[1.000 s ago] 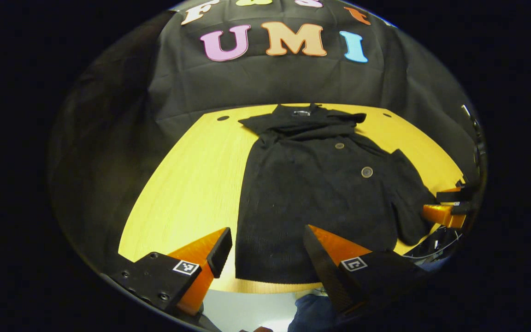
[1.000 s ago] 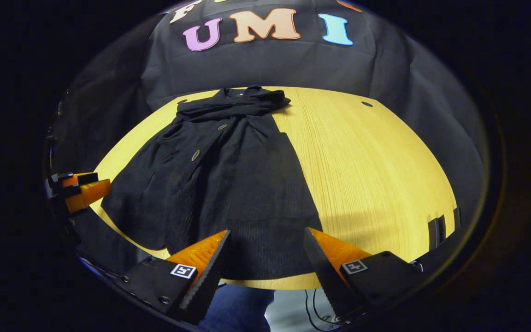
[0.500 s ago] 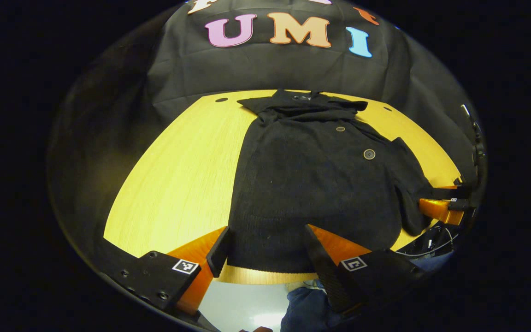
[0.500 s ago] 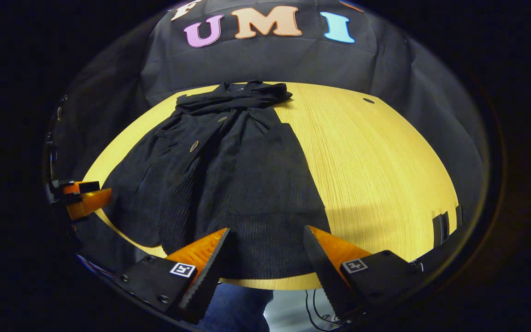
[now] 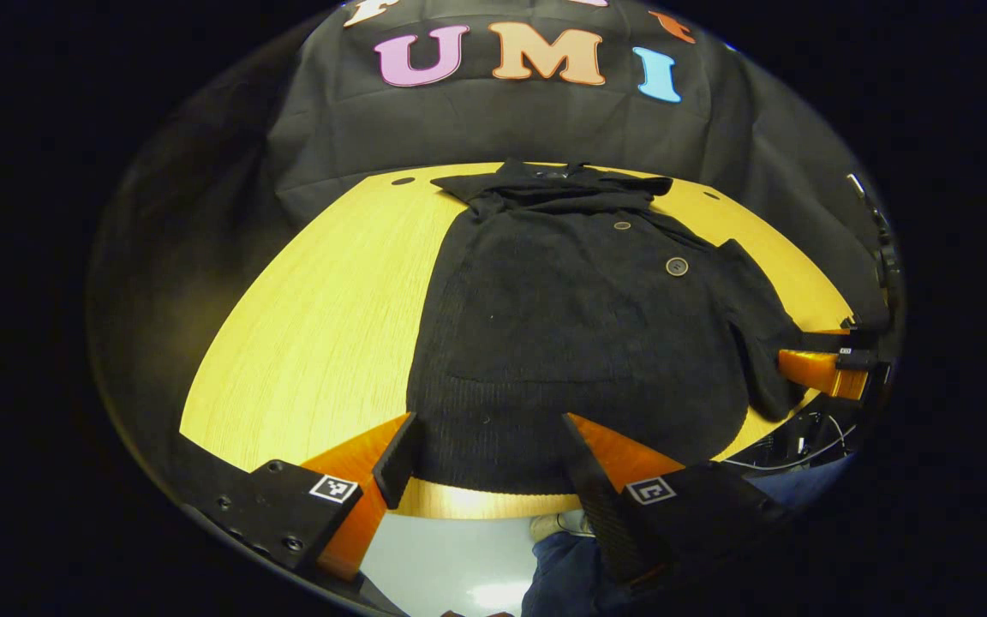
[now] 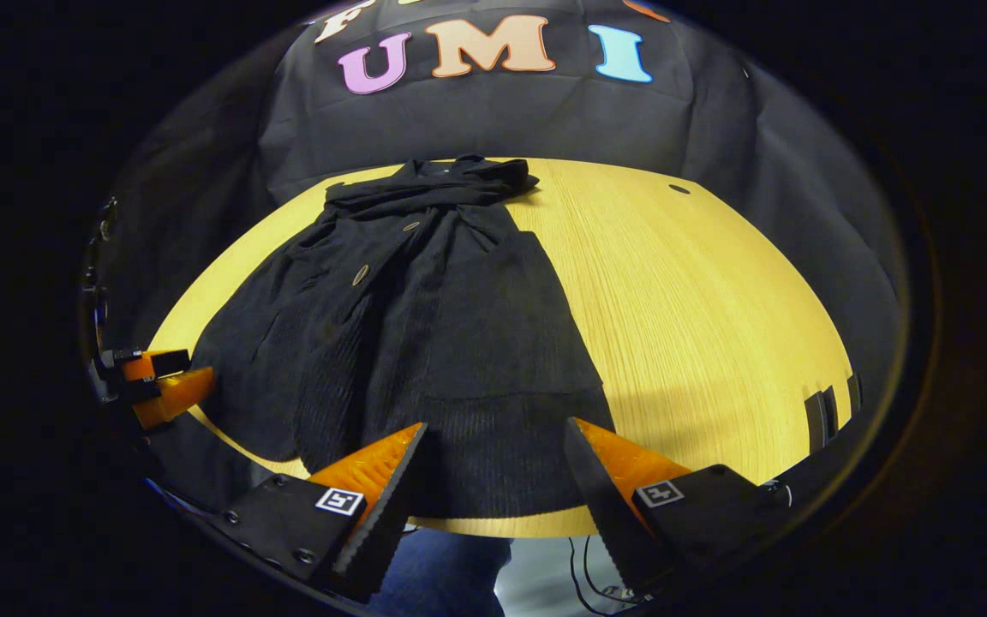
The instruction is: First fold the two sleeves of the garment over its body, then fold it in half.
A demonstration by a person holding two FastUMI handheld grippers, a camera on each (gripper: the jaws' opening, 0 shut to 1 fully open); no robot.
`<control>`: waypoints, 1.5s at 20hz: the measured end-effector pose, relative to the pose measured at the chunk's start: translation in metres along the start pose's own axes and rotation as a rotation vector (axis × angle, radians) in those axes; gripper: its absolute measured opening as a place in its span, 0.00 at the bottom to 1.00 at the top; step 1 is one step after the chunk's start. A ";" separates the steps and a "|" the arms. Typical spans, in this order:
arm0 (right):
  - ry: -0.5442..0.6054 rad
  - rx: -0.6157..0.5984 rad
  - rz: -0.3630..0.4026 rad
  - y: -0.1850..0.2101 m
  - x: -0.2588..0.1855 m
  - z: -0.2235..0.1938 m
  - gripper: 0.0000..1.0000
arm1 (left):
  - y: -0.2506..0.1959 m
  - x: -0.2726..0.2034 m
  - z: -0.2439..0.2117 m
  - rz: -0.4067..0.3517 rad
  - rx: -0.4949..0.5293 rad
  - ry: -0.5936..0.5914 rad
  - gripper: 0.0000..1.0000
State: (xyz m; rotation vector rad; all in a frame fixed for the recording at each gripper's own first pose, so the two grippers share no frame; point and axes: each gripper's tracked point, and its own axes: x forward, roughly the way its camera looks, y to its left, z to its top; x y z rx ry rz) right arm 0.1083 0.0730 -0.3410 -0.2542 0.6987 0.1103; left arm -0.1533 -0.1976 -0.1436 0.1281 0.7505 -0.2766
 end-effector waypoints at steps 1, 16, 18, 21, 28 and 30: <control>-0.008 0.002 -0.001 0.000 0.000 0.000 0.94 | 0.001 -0.001 -0.002 0.000 -0.002 0.002 0.97; -0.023 -0.026 0.024 0.019 0.001 -0.002 0.64 | -0.008 0.002 0.001 -0.069 0.035 0.017 0.61; -0.012 -0.043 0.037 0.022 0.000 -0.001 0.51 | -0.010 0.002 0.000 -0.078 0.045 0.019 0.52; -0.007 -0.089 0.037 0.031 0.002 -0.001 0.34 | -0.014 0.003 0.002 -0.080 0.033 0.013 0.23; 0.002 -0.135 0.008 0.037 0.000 -0.001 0.13 | -0.018 0.002 0.003 -0.116 0.023 0.027 0.01; 0.010 -0.126 0.010 0.036 -0.001 0.000 0.04 | -0.018 0.002 0.003 -0.130 0.006 0.027 0.00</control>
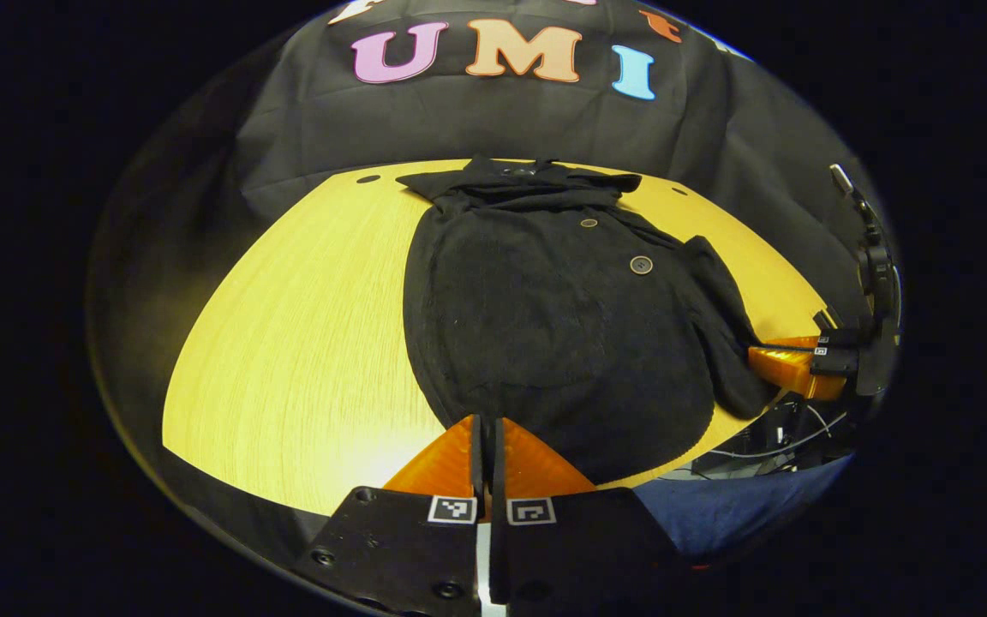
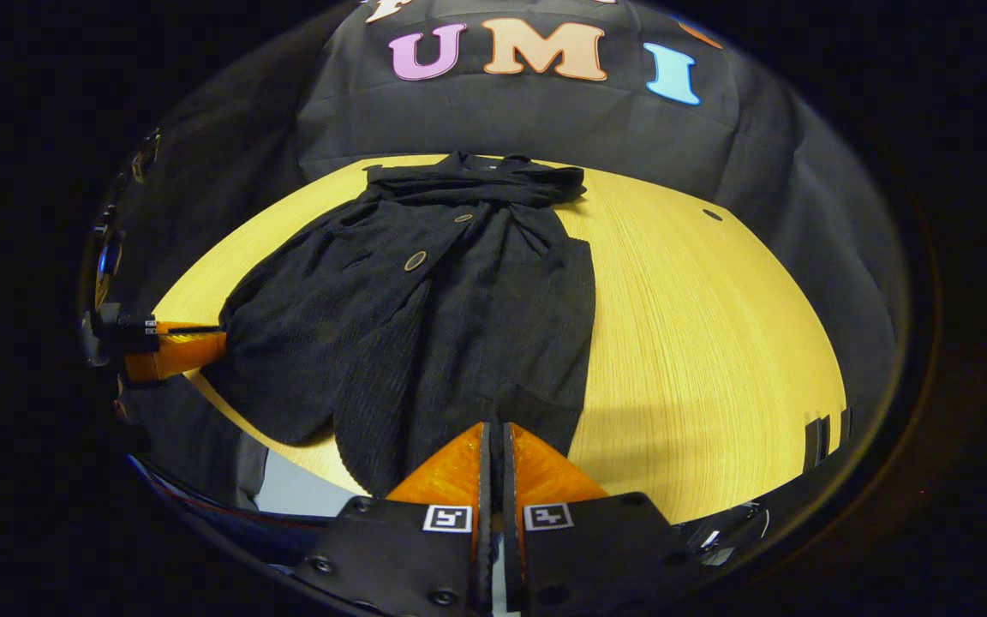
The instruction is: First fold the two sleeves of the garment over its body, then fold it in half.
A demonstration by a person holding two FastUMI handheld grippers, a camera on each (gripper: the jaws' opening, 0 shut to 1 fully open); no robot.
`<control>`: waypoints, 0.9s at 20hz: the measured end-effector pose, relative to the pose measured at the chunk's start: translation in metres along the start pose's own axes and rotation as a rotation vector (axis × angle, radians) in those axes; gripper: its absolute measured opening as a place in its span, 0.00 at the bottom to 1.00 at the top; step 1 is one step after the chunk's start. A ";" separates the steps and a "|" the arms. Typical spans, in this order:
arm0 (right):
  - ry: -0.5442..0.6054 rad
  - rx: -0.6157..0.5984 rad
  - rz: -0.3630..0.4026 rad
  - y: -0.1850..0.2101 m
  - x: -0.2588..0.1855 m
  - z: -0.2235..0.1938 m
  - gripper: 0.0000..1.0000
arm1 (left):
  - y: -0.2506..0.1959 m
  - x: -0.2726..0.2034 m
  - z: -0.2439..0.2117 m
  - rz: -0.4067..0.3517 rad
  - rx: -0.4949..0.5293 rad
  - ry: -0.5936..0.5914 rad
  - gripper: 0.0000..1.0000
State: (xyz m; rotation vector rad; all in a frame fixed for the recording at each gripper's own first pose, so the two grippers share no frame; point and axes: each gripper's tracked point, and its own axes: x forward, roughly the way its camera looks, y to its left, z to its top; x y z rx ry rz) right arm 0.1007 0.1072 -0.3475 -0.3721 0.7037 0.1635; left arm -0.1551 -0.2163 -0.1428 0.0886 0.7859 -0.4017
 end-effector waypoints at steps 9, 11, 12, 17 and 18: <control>0.046 -0.001 -0.013 0.000 -0.002 0.003 0.02 | 0.000 0.002 0.005 0.010 -0.069 -0.016 0.00; 0.044 -0.013 -0.016 0.000 -0.004 0.005 0.02 | 0.000 0.002 0.006 0.010 -0.085 -0.019 0.00; 0.041 -0.010 -0.013 0.000 -0.006 0.006 0.02 | 0.000 0.001 0.008 0.009 -0.090 -0.022 0.00; 0.000 0.015 -0.004 -0.001 -0.015 0.022 0.02 | 0.007 -0.008 0.026 0.016 -0.088 -0.051 0.00; -0.004 0.022 0.003 -0.001 -0.016 0.025 0.02 | 0.008 -0.010 0.031 0.017 -0.087 -0.058 0.00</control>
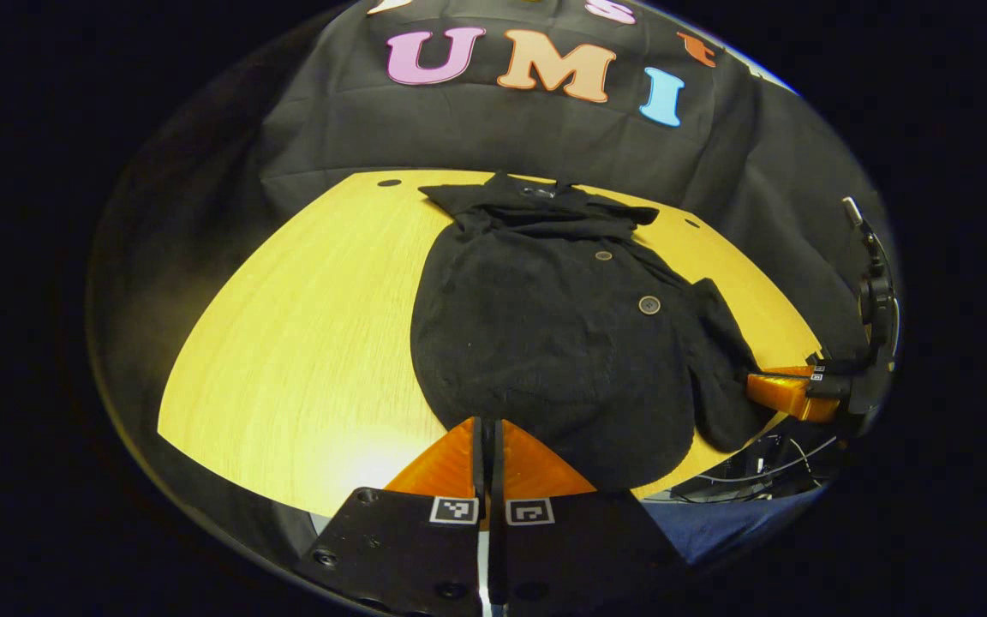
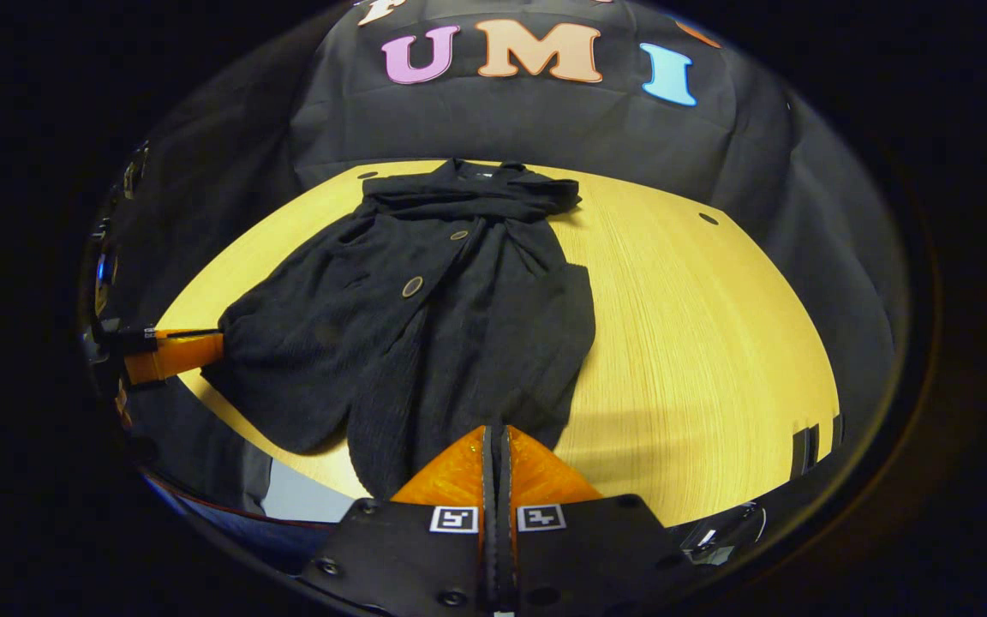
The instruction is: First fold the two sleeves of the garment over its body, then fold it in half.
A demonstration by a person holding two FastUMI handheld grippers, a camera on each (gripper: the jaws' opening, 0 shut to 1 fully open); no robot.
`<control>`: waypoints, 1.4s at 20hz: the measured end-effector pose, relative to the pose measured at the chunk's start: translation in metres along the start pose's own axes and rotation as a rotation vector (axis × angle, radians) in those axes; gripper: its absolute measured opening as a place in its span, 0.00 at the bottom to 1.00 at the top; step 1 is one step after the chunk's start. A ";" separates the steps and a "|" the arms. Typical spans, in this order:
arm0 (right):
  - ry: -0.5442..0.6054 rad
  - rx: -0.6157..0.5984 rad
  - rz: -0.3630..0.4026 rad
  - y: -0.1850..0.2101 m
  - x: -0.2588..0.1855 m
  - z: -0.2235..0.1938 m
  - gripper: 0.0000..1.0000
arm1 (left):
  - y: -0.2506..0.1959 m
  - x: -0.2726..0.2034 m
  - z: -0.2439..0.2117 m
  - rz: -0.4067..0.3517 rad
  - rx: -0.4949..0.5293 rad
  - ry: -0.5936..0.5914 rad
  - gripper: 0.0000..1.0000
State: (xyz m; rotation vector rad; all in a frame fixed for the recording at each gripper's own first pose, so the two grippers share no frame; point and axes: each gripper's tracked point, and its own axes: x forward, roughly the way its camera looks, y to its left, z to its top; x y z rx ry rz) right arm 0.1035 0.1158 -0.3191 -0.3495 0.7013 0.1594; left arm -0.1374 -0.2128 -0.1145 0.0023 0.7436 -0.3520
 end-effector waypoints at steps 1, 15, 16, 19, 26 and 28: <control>-0.003 0.007 0.006 0.000 -0.001 0.002 0.02 | 0.001 -0.002 0.005 0.002 0.000 -0.008 0.00; -0.217 0.033 -0.003 -0.032 -0.042 0.116 0.02 | 0.005 -0.007 0.126 0.023 -0.027 -0.175 0.00; -0.225 0.026 0.001 -0.034 -0.042 0.123 0.02 | 0.006 -0.005 0.134 0.030 -0.032 -0.187 0.00; -0.238 0.002 0.019 -0.040 -0.032 0.142 0.02 | 0.007 0.002 0.155 0.052 -0.052 -0.220 0.00; -0.280 -0.063 0.083 -0.051 -0.011 0.206 0.02 | 0.003 0.021 0.202 0.123 -0.033 -0.267 0.00; -0.288 -0.068 0.097 -0.054 -0.005 0.222 0.02 | 0.003 0.027 0.216 0.133 -0.045 -0.278 0.00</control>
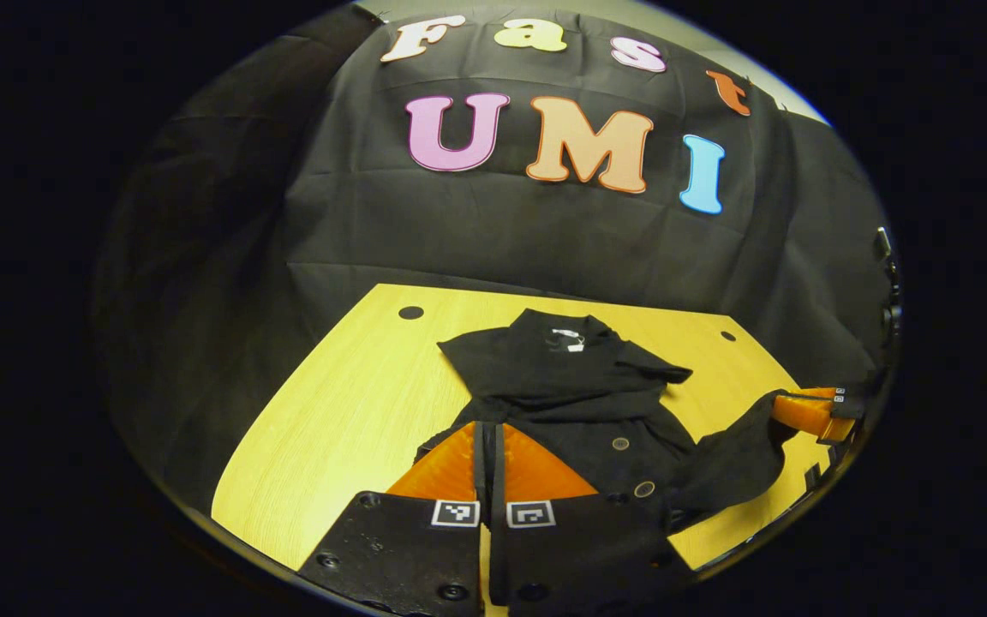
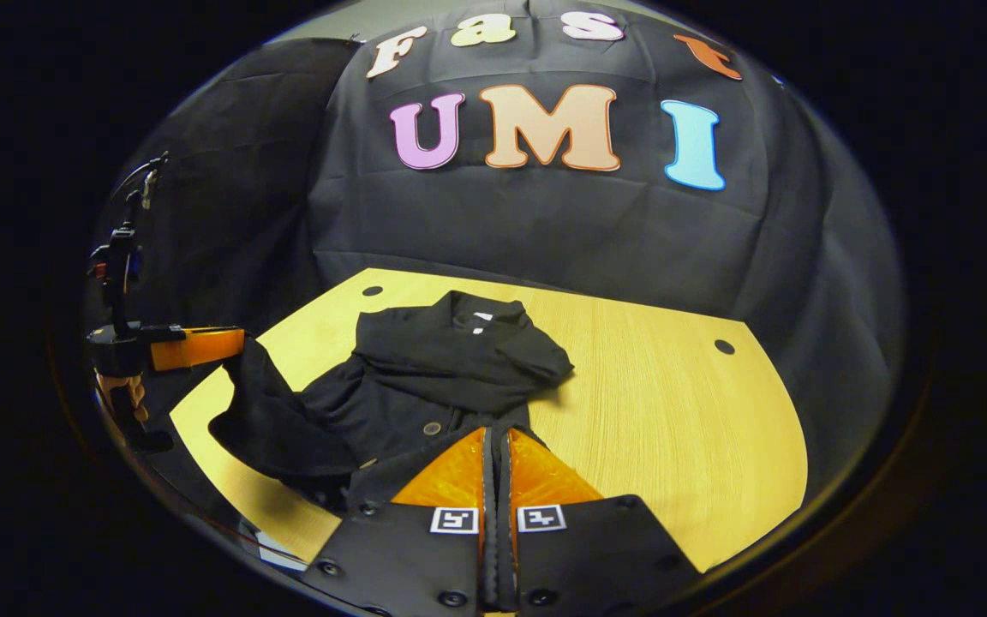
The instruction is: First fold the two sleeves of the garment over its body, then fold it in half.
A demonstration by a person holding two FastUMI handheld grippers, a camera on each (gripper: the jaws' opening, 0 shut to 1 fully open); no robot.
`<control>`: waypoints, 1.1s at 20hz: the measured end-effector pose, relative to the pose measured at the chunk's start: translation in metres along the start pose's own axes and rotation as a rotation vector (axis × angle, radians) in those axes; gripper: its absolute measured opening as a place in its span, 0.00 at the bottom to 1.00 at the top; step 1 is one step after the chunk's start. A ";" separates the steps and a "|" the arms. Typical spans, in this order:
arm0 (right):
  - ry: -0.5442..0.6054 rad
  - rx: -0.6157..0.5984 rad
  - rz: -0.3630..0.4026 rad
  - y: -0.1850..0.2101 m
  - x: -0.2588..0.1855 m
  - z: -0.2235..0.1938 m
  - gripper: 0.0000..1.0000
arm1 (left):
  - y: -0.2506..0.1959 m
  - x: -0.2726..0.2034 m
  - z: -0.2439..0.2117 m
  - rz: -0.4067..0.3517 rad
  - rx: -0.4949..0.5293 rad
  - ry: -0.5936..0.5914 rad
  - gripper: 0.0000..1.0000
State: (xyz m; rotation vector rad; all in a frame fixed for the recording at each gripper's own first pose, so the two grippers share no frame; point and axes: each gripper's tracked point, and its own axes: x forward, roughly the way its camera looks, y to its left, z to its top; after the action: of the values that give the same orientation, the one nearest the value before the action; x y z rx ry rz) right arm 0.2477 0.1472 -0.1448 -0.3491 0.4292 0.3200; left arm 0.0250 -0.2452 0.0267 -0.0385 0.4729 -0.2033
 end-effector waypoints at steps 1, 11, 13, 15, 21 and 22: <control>-0.003 -0.004 0.006 -0.002 0.005 0.007 0.02 | -0.002 0.005 0.007 0.002 -0.011 -0.008 0.00; -0.044 -0.055 0.010 -0.023 0.040 0.062 0.02 | -0.007 0.045 0.064 0.016 -0.040 -0.061 0.00; -0.049 -0.069 0.011 -0.026 0.048 0.071 0.02 | -0.011 0.053 0.073 0.013 -0.042 -0.074 0.00; -0.053 -0.083 0.007 -0.032 0.059 0.080 0.02 | -0.012 0.065 0.079 0.017 -0.038 -0.075 0.00; -0.062 -0.065 0.014 -0.045 0.099 0.104 0.02 | -0.007 0.104 0.089 0.053 -0.060 -0.071 0.00; -0.063 -0.065 0.014 -0.048 0.108 0.109 0.02 | -0.004 0.111 0.091 0.063 -0.058 -0.069 0.00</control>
State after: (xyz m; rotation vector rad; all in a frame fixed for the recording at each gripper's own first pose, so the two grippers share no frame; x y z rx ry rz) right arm 0.3963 0.1712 -0.0883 -0.3982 0.3596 0.3581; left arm 0.1625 -0.2724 0.0580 -0.0869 0.4108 -0.1264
